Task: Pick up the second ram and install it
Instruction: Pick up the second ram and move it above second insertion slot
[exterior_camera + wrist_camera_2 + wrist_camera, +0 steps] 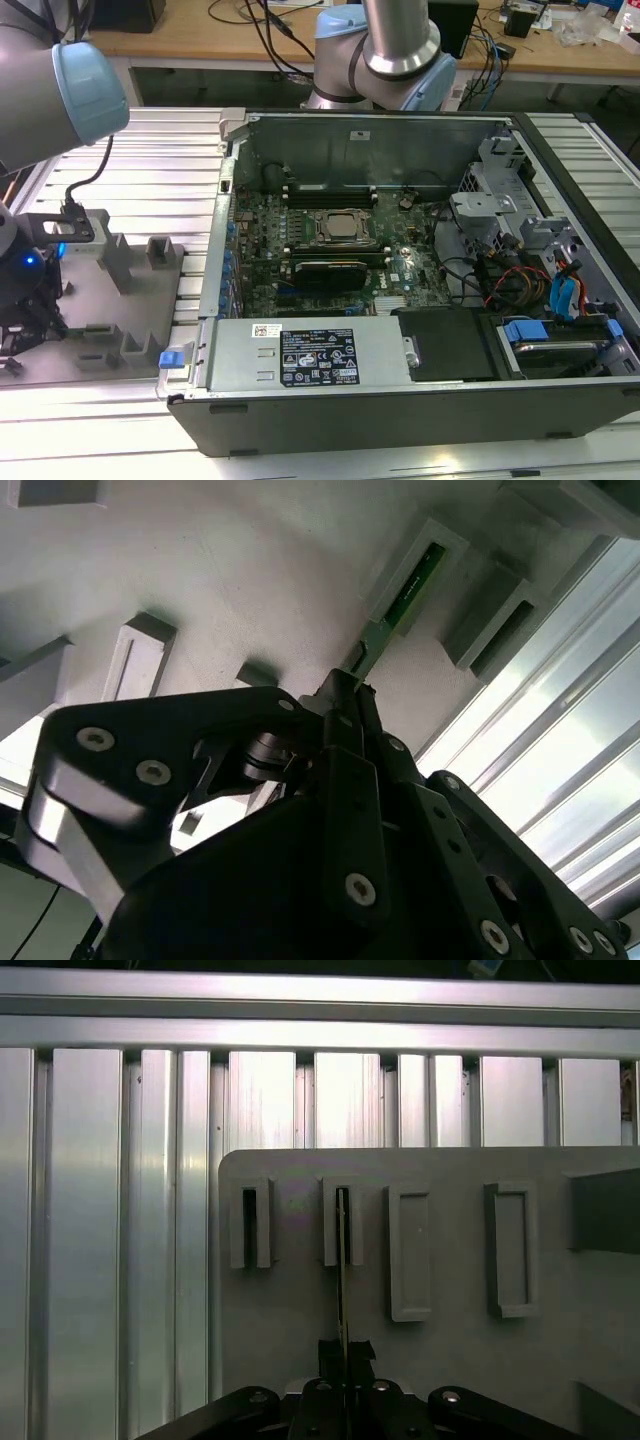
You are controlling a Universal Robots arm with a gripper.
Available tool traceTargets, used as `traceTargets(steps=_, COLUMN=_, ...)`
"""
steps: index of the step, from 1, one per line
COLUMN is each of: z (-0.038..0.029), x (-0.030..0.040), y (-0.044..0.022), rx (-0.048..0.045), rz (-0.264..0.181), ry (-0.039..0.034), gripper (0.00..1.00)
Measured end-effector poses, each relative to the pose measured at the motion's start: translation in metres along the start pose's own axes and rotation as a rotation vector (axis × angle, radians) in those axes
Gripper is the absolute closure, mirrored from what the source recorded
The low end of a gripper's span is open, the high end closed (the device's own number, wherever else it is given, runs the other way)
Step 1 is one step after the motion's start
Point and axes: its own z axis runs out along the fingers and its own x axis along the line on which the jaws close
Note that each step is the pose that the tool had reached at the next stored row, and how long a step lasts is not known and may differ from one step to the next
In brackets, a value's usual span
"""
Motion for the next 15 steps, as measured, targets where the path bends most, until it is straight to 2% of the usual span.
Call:
traceTargets(steps=3, z=-0.0047, x=-0.0002, y=0.0002, rx=0.0001, rz=0.000, ry=0.0000, gripper=0.87)
traceTargets(steps=6, z=-0.0153, x=-0.0007, y=0.0007, rx=0.0000, rz=0.000, ry=0.0001, gripper=0.87)
traceTargets(steps=9, z=-0.0220, x=-0.0012, y=0.0010, rx=0.0000, rz=0.000, ry=0.0000, gripper=0.87)
traceTargets(steps=15, z=-0.0310, x=-0.0018, y=0.0014, rx=0.0000, rz=0.000, ry=0.0000, gripper=0.87)
